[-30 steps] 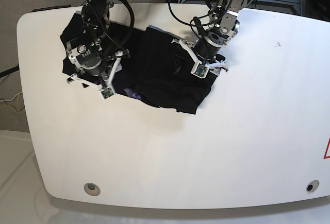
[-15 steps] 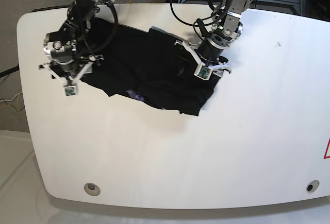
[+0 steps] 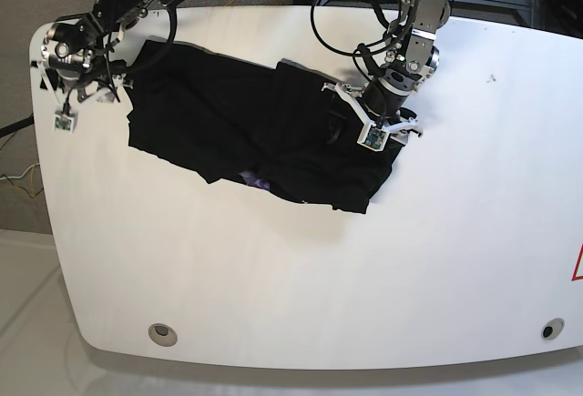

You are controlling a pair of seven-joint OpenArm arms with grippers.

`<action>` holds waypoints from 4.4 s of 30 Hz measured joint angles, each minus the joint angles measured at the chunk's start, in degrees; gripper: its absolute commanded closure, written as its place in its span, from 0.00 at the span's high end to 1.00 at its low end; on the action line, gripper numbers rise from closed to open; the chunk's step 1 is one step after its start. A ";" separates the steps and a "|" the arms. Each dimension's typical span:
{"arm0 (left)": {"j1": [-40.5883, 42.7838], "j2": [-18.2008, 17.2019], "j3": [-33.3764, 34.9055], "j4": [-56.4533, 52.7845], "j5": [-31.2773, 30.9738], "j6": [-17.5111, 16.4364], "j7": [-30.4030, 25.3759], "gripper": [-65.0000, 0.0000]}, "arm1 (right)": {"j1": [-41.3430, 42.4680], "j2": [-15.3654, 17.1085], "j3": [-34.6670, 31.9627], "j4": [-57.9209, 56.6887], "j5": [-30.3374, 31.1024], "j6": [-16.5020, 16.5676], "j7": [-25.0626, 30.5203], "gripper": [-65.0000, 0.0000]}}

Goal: Fold the T-shirt properly
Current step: 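Pull the right gripper away from the shirt, spreading it out, then lower the right gripper onto the shirt's end and grasp it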

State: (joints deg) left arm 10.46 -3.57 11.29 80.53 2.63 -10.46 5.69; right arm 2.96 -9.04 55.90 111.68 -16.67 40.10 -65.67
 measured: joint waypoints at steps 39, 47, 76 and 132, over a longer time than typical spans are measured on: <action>-0.35 -0.94 -4.37 0.35 -0.83 -0.07 2.16 0.62 | 0.52 -0.48 1.81 -6.12 7.85 -0.02 -2.58 0.60; -0.46 -1.31 -4.39 0.28 -1.03 -0.07 2.14 0.62 | 1.09 -0.50 1.81 -6.16 8.24 -0.04 -2.91 0.60; -0.46 -1.40 -4.28 0.24 -1.03 -0.04 2.10 0.62 | -1.09 -0.50 3.69 -6.16 39.21 -0.15 -11.13 0.60; -0.46 -1.40 -4.26 0.13 -1.03 -0.02 1.90 0.62 | -2.36 0.15 1.44 -17.64 45.77 0.28 -7.91 0.74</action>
State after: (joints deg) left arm 10.00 -4.97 7.03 80.66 1.61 -10.48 7.60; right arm 0.60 -8.88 57.34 94.04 29.10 40.38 -73.58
